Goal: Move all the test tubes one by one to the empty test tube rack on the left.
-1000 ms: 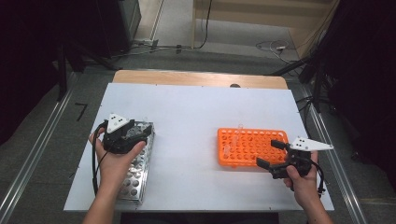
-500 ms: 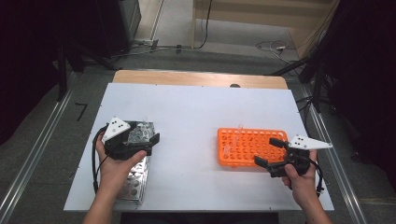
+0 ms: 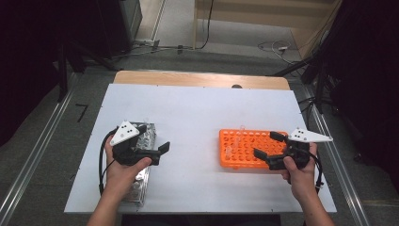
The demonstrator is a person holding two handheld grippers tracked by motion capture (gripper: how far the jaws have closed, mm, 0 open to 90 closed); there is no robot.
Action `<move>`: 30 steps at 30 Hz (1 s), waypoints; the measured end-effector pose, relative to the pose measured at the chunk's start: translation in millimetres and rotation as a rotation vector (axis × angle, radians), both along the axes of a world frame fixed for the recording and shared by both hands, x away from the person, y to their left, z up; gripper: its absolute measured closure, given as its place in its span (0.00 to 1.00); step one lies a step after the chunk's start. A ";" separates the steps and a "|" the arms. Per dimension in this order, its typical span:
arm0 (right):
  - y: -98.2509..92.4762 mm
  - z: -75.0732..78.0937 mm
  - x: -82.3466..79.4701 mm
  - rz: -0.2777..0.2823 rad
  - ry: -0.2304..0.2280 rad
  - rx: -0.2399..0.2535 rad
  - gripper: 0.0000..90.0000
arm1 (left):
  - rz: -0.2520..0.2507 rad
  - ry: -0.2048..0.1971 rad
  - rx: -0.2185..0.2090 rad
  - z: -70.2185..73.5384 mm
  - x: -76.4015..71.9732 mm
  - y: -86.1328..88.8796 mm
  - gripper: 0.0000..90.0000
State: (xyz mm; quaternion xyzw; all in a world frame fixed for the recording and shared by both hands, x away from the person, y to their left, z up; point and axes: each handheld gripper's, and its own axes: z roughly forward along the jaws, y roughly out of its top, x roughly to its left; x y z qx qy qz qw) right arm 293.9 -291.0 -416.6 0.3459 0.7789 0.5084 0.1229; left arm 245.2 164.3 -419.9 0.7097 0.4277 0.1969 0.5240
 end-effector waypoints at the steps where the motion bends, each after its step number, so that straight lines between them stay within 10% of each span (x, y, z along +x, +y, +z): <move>1: 0.6 0.2 1.5 -0.012 0.000 -0.003 0.00 | -0.001 0.000 -0.004 -0.7 0.3 -1.2 0.00; 16: 20.5 -14.2 40.2 -0.132 0.060 -0.064 0.21 | -0.040 0.010 0.017 -3.5 0.2 -13.4 0.00; 30: 40.6 -37.0 56.3 -0.061 0.135 -0.132 0.61 | -0.079 0.012 0.020 -3.7 -3.4 -24.8 0.00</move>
